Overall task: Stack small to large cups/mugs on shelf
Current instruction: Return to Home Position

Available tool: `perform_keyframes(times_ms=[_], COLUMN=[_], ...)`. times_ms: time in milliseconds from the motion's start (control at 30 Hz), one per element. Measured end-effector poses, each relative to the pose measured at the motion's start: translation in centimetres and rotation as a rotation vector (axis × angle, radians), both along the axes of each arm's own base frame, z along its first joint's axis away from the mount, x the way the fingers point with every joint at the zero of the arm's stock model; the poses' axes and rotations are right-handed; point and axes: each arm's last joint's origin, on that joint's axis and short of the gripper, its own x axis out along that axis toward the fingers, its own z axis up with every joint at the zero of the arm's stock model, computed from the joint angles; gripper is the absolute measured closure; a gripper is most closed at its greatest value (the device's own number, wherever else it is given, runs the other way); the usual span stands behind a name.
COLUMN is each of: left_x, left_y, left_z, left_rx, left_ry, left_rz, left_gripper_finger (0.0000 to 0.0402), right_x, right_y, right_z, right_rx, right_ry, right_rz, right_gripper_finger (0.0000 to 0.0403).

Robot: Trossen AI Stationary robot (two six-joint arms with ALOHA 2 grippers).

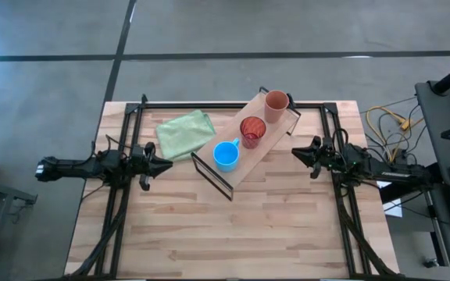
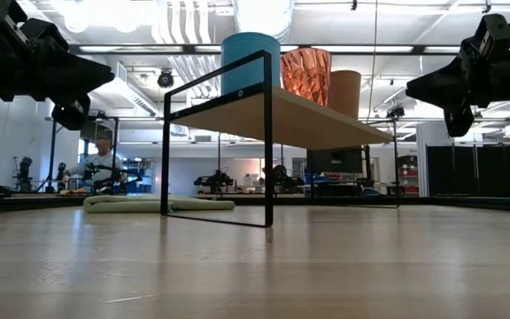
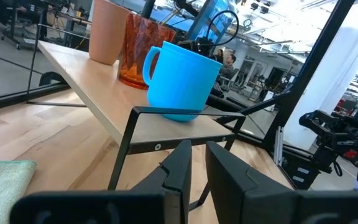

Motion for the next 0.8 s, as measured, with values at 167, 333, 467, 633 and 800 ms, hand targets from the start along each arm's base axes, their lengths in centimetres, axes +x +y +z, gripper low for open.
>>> perform_keyframes(times_ms=[167,333,467,633,800], left_x=[0.01,0.00,0.01,0.00,0.00], left_y=[0.00,0.00,0.00,0.00,0.00], left_z=[-0.01,0.00,-0.01,0.00,0.00], left_rx=[0.000,0.000,0.000,0.000,0.000], left_ry=[0.001,0.000,0.001,0.000,0.000], left_rz=[0.000,0.000,0.000,0.000,0.000], left_gripper_finger=[0.0368,0.0368,0.0368,0.0368,0.0368], right_x=[0.00,0.00,0.00,0.00,0.00], right_y=[0.00,0.00,0.00,0.00,0.00], right_z=[0.01,0.01,0.01,0.01,0.01], right_rx=[0.000,0.000,0.000,0.000,0.000], right_ry=[0.000,0.000,0.000,0.000,0.000], right_rz=[0.000,0.000,0.000,0.000,0.000], right_gripper_finger=[0.0349,0.0349,0.0349,0.0349,0.0349])
